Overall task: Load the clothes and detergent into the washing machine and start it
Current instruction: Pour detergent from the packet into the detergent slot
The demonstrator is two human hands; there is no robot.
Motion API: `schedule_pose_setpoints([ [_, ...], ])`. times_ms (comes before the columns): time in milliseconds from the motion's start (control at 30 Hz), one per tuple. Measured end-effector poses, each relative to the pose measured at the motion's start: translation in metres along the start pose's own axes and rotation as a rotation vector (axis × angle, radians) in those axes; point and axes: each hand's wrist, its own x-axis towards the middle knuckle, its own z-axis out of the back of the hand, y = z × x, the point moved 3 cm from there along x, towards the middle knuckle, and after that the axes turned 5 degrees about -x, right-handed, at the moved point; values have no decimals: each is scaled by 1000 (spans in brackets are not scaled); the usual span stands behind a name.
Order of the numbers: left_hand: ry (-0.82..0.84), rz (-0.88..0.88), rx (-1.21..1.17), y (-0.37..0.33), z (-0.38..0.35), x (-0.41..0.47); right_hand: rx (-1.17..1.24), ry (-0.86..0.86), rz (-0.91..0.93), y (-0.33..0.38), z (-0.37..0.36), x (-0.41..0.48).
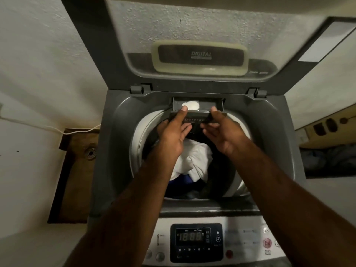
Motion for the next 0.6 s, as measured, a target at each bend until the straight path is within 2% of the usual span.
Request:
schedule_pose_setpoints([
  [600, 16, -29, -122, -19, -20, 21, 82, -56, -7, 16, -14, 34],
])
